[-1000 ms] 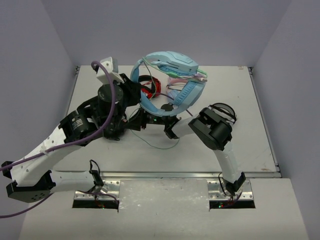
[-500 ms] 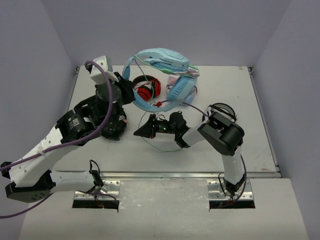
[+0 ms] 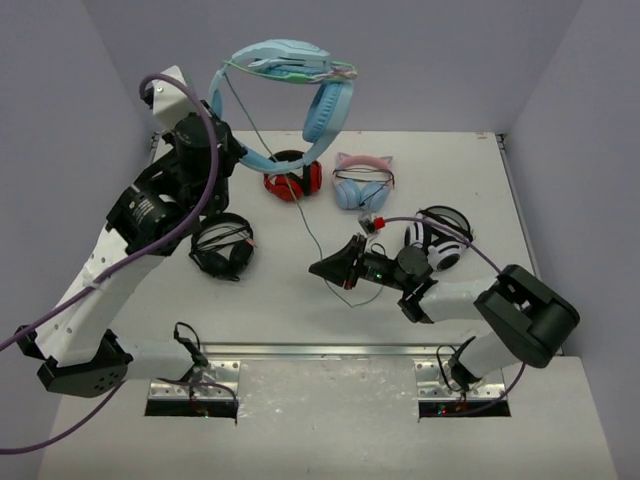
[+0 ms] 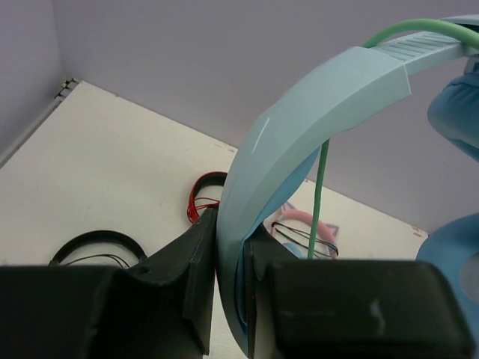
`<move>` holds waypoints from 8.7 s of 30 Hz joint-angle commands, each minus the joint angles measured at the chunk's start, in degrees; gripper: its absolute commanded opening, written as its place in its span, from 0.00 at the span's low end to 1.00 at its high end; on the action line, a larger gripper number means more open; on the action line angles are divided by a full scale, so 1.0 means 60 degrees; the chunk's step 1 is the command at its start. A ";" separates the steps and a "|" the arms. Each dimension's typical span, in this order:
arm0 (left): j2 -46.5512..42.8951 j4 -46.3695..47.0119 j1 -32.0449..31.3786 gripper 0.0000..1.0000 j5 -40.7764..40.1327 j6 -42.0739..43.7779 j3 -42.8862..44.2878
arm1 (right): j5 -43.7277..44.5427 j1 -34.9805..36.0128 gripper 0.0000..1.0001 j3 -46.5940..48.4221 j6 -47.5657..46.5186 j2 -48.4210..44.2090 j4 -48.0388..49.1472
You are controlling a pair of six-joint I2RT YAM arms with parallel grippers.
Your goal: Wrap the headphones
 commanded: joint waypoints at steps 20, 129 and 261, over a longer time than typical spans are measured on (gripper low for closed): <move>0.1857 0.0919 0.2320 0.00 0.1413 -0.0207 0.1036 | 0.0456 0.0251 0.01 -0.0617 -0.2694 -0.6453 -0.6379; -0.2244 0.3248 -0.1885 0.00 0.5118 0.4570 -0.3373 | 0.1554 -0.1639 0.01 0.2212 -0.5127 -0.6848 -0.9237; -0.2054 0.5508 -0.0156 0.00 0.3995 0.0953 -0.8929 | 0.3620 -0.1312 0.59 0.3324 -0.5714 -0.6982 -1.3557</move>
